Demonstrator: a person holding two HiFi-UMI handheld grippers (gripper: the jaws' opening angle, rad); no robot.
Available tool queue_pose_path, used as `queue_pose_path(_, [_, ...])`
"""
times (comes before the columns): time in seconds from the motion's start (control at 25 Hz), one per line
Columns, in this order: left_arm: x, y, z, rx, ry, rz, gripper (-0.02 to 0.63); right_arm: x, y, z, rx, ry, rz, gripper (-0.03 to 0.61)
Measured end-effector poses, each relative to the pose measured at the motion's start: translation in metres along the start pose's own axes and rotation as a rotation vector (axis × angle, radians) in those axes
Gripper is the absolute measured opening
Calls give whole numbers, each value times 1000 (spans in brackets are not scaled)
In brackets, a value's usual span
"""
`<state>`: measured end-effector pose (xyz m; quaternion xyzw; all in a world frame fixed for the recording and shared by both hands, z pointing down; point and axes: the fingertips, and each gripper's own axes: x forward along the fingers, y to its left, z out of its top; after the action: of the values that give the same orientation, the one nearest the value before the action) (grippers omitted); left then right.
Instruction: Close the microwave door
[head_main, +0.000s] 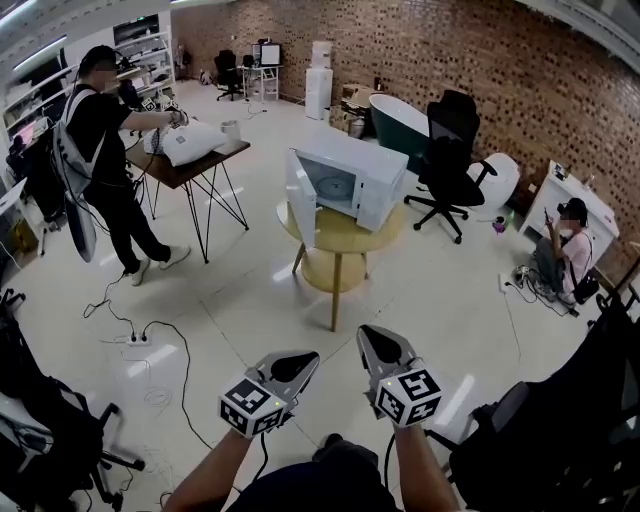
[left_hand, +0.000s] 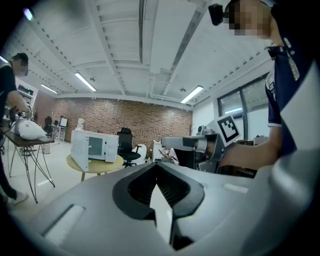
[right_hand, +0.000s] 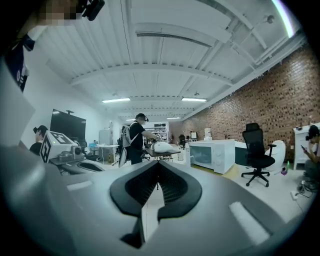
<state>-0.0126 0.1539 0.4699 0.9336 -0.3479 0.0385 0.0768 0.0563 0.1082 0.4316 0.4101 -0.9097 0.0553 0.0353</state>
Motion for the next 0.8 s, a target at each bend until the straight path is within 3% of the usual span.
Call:
queue_pose_path(0.4, [67, 59, 30, 15, -23, 115, 3, 47, -54, 17, -26, -2, 113, 2])
queue_pose_path(0.8, [116, 122, 60, 19, -30, 196, 3, 97, -111, 31, -5, 21, 127, 2])
